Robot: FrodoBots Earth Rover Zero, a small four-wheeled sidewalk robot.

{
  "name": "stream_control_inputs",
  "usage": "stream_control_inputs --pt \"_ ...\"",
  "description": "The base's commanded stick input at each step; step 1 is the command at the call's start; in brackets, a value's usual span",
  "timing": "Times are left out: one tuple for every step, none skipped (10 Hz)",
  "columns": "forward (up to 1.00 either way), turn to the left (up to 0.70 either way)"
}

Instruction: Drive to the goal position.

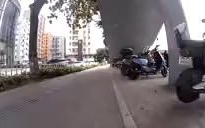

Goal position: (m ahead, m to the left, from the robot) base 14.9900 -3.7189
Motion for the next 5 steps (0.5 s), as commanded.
stream_control_inputs --pt "0.45 0.00" --pt "0.45 0.00" --pt "0.45 0.00" --pt "0.45 0.00" --pt "0.45 0.00"
